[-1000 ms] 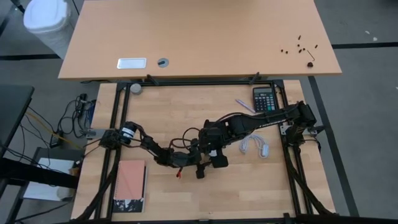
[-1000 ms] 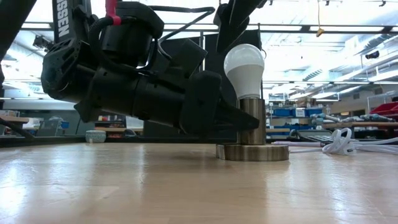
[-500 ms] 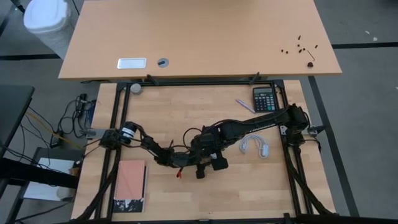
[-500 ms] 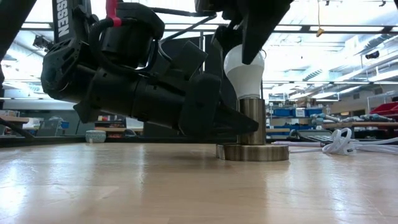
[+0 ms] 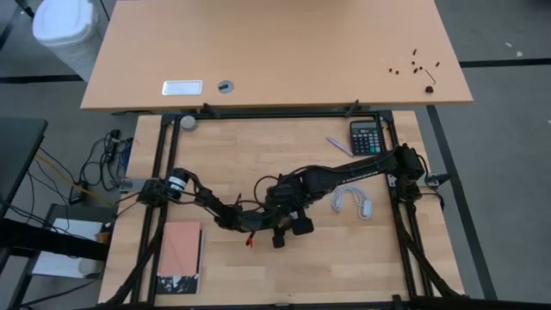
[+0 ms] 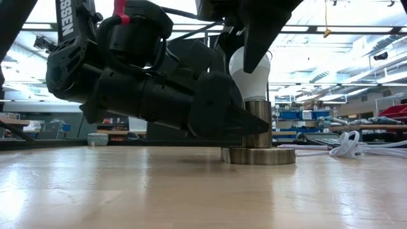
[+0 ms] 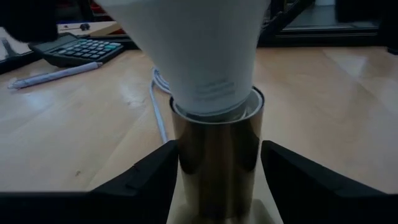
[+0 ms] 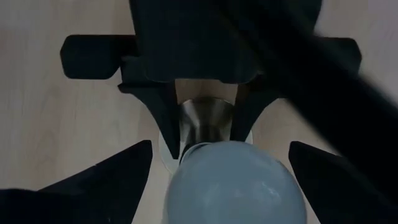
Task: Screw lightbulb
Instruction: Insert the lightbulb on the lamp
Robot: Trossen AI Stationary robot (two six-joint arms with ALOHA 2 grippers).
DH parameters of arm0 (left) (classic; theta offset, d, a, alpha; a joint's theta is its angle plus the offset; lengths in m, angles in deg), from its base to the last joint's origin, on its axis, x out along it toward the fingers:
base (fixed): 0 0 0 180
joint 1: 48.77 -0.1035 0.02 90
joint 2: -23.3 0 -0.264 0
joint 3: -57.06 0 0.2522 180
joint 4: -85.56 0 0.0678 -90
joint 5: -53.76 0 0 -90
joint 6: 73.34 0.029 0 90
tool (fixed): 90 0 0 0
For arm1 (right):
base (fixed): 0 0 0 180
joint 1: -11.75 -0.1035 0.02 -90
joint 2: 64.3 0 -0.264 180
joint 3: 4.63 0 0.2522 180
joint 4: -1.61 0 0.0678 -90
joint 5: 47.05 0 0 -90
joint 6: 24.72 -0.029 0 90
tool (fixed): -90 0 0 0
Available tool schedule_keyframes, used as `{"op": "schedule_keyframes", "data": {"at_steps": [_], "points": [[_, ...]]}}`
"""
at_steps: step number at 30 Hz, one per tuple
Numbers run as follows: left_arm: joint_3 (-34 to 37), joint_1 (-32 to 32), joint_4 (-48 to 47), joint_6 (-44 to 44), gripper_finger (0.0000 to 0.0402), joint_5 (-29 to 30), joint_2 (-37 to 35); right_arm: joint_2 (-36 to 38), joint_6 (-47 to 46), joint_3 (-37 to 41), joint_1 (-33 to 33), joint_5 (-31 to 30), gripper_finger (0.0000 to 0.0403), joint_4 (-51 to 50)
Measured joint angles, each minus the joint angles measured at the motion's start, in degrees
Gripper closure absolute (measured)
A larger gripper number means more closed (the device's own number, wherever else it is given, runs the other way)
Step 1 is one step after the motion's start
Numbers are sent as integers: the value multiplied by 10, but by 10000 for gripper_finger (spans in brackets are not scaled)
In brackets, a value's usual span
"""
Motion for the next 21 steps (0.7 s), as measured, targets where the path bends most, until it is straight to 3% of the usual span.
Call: {"op": "schedule_keyframes", "data": {"at_steps": [12,21], "points": [[-1,0,-1,1,201,-10,0,0,-4,0,0,0,19,0],[-1,-1,-1,2,203,-10,0,0,-2,0,-1,0,21,2]]}}
